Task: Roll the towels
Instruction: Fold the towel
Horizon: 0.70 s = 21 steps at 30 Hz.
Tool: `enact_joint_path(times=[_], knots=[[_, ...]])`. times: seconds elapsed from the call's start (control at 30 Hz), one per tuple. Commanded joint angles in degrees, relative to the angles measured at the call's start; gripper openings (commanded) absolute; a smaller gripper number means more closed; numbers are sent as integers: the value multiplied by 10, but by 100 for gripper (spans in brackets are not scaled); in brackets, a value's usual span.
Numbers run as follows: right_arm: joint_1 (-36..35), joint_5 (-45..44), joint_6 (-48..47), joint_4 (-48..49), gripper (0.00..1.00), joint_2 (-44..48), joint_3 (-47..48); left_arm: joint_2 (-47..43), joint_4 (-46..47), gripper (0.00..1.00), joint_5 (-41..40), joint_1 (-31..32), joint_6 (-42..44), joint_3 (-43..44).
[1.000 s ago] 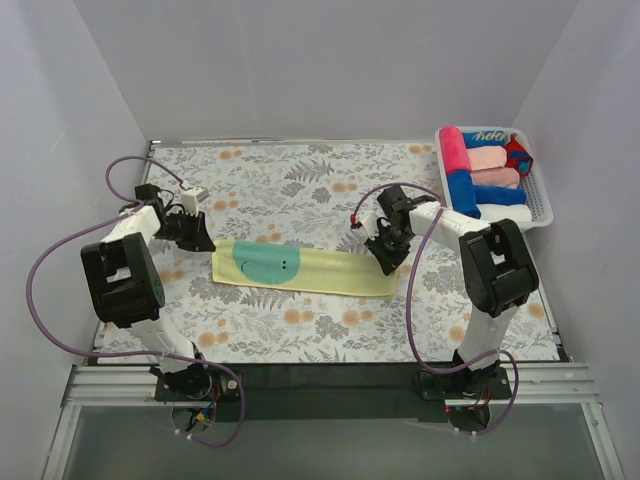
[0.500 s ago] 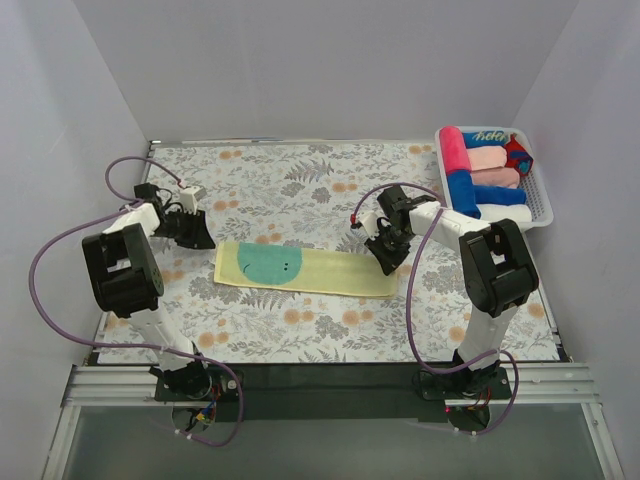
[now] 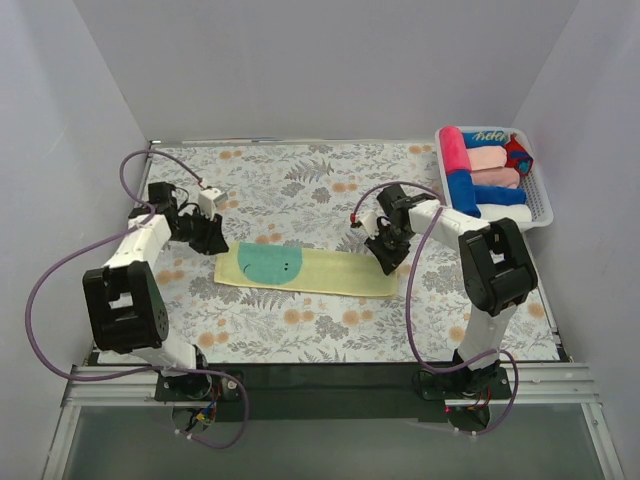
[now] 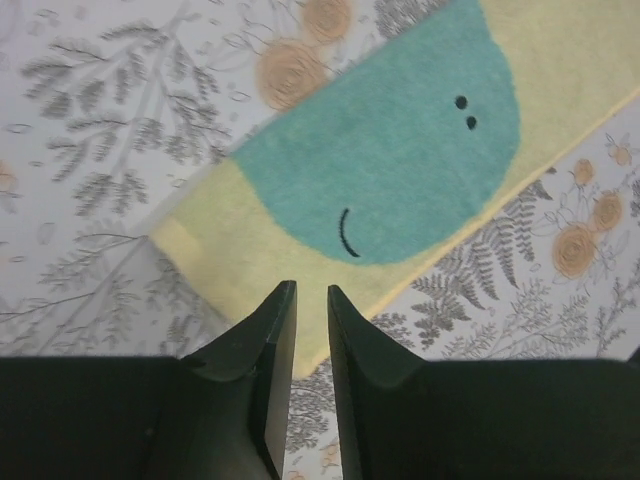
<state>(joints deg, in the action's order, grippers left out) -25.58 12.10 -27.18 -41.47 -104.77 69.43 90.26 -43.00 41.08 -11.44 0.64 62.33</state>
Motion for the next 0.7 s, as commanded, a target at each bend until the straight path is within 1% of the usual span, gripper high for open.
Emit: enact_joint_path(times=[0.0,0.07,0.13,0.17,0.27,0.37,0.4,0.43,0.47,0.5,0.53,0.6,0.63,0.67], knots=[[-3,7,4,-15,20,-10,-15,-13,-13,17,-25,35,1,-51],[-9,10,5,-16,19,-8,-31,-1,9,15,-54,45,-20,-72],[-19,17,9,-15,18,0,-53,19,22,13,-63,48,-29,-71],[-24,20,13,-14,18,3,-59,49,25,13,-75,52,-31,-67],[-46,40,23,-16,18,17,-87,104,40,11,-88,62,-33,-35],[-80,58,29,-17,18,28,-111,178,39,10,-98,73,-34,31],[-90,79,34,-16,18,28,-115,198,38,10,-94,81,-36,52],[-115,92,37,-16,18,27,-119,239,36,10,-94,86,-38,104],[-129,104,36,-17,19,25,-121,260,35,10,-94,94,-39,130],[-160,126,33,-18,19,23,-119,282,35,11,-94,106,-39,162],[-175,138,25,-19,20,17,-116,327,28,15,-80,126,-38,223],[-214,181,16,-23,22,7,-92,376,11,21,-58,150,-32,302],[-224,199,9,-25,22,0,-84,420,-12,27,-43,157,-32,389],[-234,215,7,-30,25,-1,-71,437,-21,29,-36,162,-35,425]])
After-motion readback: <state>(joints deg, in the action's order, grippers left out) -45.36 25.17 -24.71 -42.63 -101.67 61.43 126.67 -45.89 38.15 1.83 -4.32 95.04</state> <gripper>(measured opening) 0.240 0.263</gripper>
